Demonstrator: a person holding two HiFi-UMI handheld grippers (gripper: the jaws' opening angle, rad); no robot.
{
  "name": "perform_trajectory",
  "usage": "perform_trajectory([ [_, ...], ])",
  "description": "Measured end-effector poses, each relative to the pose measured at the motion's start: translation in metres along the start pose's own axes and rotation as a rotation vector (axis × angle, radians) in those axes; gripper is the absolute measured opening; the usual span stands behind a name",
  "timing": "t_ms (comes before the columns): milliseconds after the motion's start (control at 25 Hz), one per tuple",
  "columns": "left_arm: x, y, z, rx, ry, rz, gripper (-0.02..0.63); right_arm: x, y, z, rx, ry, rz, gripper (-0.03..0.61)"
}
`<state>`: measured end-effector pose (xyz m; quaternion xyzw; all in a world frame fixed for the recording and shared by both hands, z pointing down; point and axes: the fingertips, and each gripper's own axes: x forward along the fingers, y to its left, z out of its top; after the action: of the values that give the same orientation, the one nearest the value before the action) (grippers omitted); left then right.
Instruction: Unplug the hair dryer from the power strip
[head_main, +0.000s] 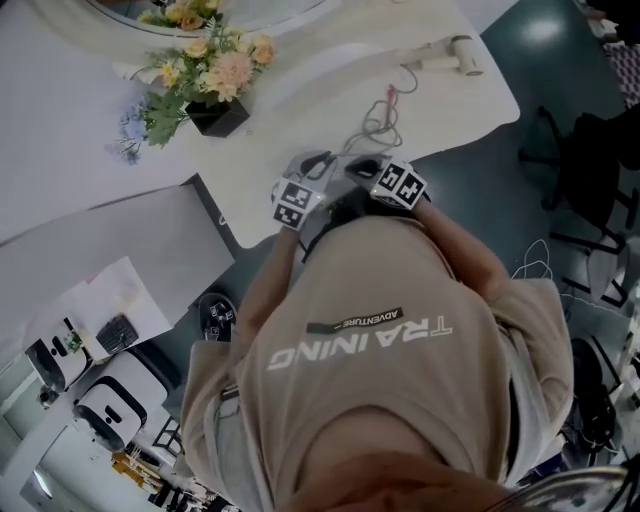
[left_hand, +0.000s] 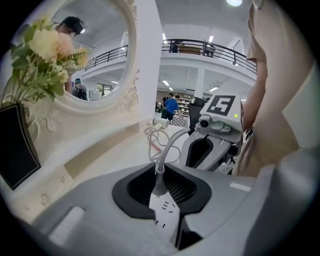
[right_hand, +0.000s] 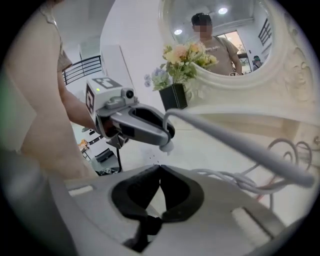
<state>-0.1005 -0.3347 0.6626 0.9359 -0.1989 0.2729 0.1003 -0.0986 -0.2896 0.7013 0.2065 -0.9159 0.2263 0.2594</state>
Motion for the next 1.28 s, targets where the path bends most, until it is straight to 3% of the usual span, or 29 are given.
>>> perform_trajectory([
  [240,-0.007,0.003,0.018,0.032,-0.024,0.015,0.058,-0.066,0.01,0.062,0.028,-0.175,-0.001,0.005],
  [560,-0.023,-0.009,0.024,0.058,-0.022,-0.018,0.058,-0.123,0.026,0.142,-0.068,-0.365,-0.071,0.005],
  [840,-0.042,-0.016,0.042,0.041,-0.035,-0.03,0.058,-0.143,0.017,0.185,-0.119,-0.448,-0.123,0.005],
  [1040,-0.049,-0.008,0.06,0.022,-0.072,-0.024,0.058,-0.158,-0.003,0.203,-0.115,-0.489,-0.212,0.005],
  [1280,-0.054,0.006,0.075,-0.006,-0.104,-0.015,0.058,-0.177,-0.01,0.218,-0.141,-0.519,-0.245,0.005],
])
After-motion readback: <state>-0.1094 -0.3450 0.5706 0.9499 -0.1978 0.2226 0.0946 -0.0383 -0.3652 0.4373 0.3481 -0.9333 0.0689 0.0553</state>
